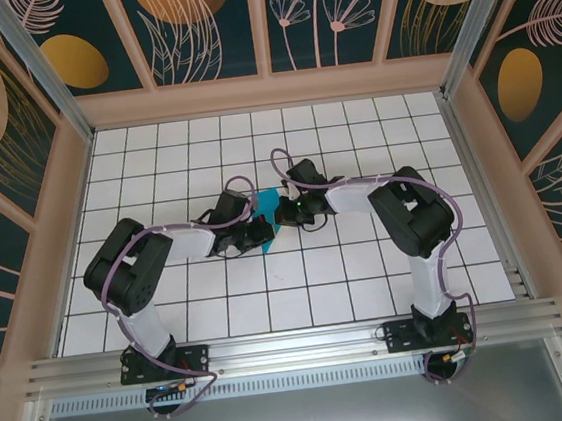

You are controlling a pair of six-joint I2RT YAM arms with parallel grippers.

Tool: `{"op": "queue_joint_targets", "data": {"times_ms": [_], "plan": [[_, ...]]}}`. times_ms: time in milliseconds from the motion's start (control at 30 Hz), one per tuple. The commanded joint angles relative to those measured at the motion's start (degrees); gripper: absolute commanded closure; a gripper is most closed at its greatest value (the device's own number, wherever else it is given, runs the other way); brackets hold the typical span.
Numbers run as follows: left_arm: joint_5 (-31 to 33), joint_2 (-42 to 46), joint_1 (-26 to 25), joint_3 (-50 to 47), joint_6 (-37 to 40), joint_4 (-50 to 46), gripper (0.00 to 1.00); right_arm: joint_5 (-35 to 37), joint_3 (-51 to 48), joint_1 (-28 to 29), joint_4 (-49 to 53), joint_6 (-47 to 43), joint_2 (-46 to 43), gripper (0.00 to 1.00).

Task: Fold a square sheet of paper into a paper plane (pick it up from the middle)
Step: Third fold the triangle at the center of the table.

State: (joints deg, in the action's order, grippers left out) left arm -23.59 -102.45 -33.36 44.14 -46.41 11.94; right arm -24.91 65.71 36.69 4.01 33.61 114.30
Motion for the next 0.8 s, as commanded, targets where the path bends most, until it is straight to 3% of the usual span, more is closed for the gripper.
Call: {"op": "queue_joint_targets", "data": {"times_ms": [0,767], "plan": [[-1.2,0.6,0.0,-4.5,2.2,-3.3,1.0,4.8,-1.0,0.0,6.7,1.0,5.0,1.0],[1.3,5.6,-5.3,-8.1,6.8,-13.1,1.0,5.4,-1.0,-0.1,7.6,1.4,6.3,1.0]]}}
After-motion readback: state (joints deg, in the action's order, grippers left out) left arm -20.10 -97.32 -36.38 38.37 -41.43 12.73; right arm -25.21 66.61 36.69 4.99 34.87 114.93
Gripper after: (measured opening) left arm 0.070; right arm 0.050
